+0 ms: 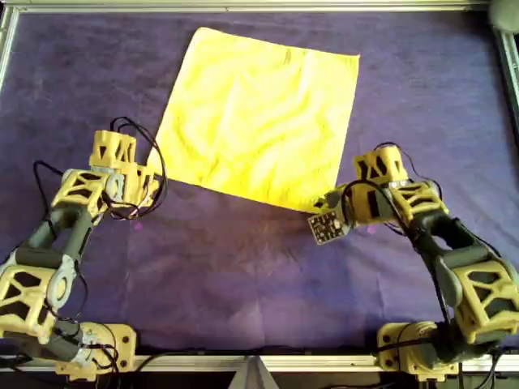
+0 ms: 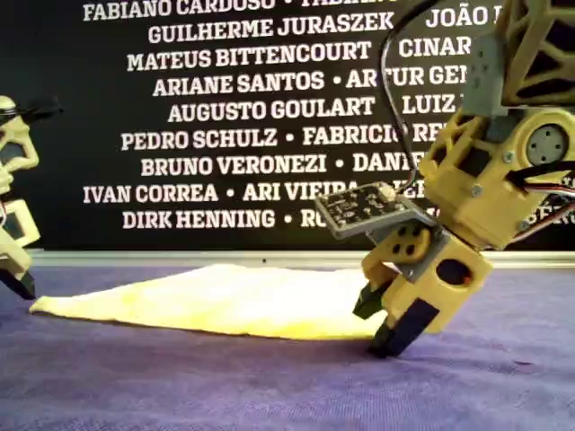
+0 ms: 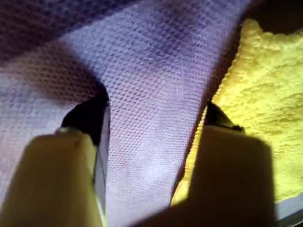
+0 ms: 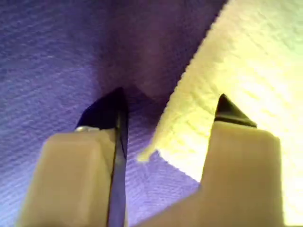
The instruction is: Fold a cloth
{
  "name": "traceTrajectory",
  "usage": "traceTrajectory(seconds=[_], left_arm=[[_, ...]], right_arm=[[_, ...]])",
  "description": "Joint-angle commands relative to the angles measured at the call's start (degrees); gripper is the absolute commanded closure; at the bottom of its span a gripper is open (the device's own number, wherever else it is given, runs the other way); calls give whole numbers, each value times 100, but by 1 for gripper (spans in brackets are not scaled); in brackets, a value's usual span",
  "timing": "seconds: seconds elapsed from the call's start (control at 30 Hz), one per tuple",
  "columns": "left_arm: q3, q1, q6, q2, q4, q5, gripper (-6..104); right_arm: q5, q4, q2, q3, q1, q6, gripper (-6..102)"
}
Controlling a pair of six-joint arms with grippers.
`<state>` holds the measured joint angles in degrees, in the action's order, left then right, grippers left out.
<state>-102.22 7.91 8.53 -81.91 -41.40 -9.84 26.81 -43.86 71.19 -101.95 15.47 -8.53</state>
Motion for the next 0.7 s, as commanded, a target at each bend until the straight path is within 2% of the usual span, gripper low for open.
traceTrajectory(seconds=[0.0,0.1,0.27,0.3,0.67], left_arm=[[360,141,44,-62,105,18,26],[369,141,44,-70,105,18,26],[633,141,44,-62,105,18,26],[694,141,44,-62,105,18,26],[870,149,44,26,105,-62,26]], right_arm=[[-62,149,-141,563,62,26,21],[-185,141,-308,826,70,26,21],[-1055,141,-352,1143,79,26,21],[-1134,141,-352,1151,88,26,21],[-1204,141,-352,1151,88,26,21]])
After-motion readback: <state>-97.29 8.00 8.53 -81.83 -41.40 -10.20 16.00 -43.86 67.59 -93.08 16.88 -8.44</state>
